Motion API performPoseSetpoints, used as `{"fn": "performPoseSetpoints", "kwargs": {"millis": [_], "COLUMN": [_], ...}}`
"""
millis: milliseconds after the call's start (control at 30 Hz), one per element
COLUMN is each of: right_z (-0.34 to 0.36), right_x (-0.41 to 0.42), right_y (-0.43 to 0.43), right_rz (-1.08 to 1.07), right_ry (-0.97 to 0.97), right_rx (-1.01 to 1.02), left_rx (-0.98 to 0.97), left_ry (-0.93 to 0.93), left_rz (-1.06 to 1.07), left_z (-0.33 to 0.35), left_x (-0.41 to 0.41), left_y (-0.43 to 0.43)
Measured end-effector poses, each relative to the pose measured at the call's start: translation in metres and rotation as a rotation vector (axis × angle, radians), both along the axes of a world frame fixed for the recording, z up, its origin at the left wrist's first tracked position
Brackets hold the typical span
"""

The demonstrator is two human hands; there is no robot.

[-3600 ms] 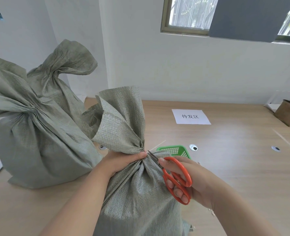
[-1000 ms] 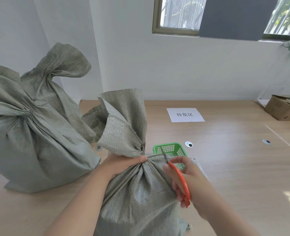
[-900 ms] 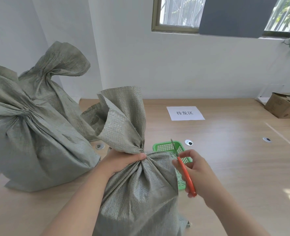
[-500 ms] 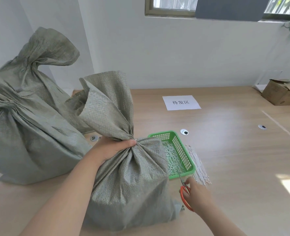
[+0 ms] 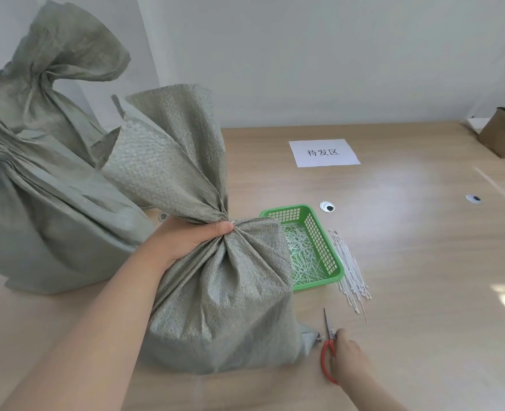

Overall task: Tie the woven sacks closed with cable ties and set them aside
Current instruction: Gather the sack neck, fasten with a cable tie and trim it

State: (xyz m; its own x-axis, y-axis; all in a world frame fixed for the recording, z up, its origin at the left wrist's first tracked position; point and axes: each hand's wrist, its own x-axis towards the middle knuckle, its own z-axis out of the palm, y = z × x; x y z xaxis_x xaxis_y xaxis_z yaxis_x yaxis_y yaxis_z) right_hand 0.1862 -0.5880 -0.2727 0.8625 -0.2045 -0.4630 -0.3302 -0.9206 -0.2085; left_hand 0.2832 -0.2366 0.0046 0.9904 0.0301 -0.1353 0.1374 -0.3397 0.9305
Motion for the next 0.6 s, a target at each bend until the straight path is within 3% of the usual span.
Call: {"fn": "performPoseSetpoints", "kwargs": {"millis": [400, 467, 600], "right_z": [0.033, 0.057, 0.136], "right_x": [0.021, 0.032, 0.045], "right_y": [0.019, 0.031, 0.064], "right_rz": [0.002, -0.008, -0.057], "right_ry": [-0.040, -0.205, -0.564], "right_rx": [0.005, 0.147, 0.671], "left_rx": [-0.035, -0.036, -0.022], "left_ry": [0.004, 0.002, -0.019], "left_rz": [-0.015, -0.006, -0.021], "left_z": [0.000, 0.003, 0.007], "left_x": [-0.004, -0.005, -0.005], "left_y": [0.002, 0.002, 0.007]}}
